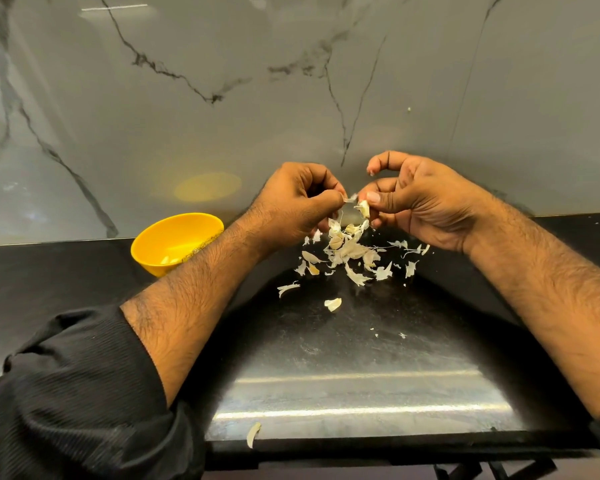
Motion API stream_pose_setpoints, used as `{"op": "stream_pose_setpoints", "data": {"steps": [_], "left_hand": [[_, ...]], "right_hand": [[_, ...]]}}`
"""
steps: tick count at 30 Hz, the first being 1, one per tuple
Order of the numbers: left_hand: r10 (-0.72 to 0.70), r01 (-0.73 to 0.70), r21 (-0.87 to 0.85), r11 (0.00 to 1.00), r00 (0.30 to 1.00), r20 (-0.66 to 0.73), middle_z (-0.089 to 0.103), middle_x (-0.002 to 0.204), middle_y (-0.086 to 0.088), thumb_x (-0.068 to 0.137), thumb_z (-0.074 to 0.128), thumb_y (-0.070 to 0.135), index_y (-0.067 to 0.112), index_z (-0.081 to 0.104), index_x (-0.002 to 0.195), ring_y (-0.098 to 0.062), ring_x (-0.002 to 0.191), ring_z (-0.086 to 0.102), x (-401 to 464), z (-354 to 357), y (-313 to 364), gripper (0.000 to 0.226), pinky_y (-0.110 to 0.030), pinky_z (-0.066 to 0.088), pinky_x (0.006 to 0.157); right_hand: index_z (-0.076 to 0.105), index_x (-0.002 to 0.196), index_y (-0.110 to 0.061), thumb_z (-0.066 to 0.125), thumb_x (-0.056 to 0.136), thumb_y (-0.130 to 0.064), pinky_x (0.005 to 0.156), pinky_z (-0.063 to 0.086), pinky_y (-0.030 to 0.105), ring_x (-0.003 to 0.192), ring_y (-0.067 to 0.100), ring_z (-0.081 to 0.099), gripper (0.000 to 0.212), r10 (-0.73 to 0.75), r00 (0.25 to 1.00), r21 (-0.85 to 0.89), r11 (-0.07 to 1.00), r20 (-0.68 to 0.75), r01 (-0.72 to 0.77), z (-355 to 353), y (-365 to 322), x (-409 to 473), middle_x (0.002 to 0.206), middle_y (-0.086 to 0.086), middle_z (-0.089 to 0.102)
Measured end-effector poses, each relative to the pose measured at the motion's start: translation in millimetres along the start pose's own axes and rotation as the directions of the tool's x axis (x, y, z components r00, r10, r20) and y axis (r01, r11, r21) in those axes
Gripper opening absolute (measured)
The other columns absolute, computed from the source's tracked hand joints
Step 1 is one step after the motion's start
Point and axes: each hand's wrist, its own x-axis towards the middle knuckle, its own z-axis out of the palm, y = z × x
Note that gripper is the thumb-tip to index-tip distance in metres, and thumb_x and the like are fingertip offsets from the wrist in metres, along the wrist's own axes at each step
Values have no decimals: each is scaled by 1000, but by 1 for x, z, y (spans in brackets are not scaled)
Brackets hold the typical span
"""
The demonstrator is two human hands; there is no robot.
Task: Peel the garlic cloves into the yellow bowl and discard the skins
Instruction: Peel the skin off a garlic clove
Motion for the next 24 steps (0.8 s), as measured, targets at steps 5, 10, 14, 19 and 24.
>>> {"op": "stream_pose_setpoints", "data": {"steps": [5,10,14,19,24], "left_hand": [[-43,55,108,993,993,-113,76,83,-6,92,80,9,10,72,99,-17,67,75,3,-6,-5,11,-28,63,61],[-37,44,111,993,997,-61,76,86,-8,87,87,18,9,70,95,-19,72,77,5,-7,-6,21,-34,66,67],[-21,21,83,996,1000,-7,77,91,-3,91,84,24,12,76,105,-10,72,74,5,-5,-4,20,-19,57,62],[16,-16,29,999,1000,-1,77,89,-6,94,81,21,10,79,107,-17,72,74,3,-3,-3,17,-16,53,59],[16,-16,-4,1000,1000,18,77,87,-5,96,78,18,7,79,108,-13,69,72,3,-4,0,16,-14,51,56]], "right_hand": [[56,127,-6,67,87,7,70,62,33,79,24,70,44,-34,999,-4,999,-10,34,-2,1,-1,88,14,70],[67,115,-2,58,96,13,77,63,35,88,25,72,26,-65,994,7,998,-82,66,-5,3,1,98,16,70],[70,109,4,55,95,13,80,64,32,89,25,74,23,-46,994,26,998,-100,49,-4,1,0,97,17,74],[72,106,3,68,86,8,80,65,34,89,24,75,21,-72,989,-22,997,-127,70,-4,3,1,96,15,74],[73,107,0,72,81,0,84,66,37,88,24,75,26,-87,987,-51,995,-133,81,-6,6,2,95,13,76]]}}
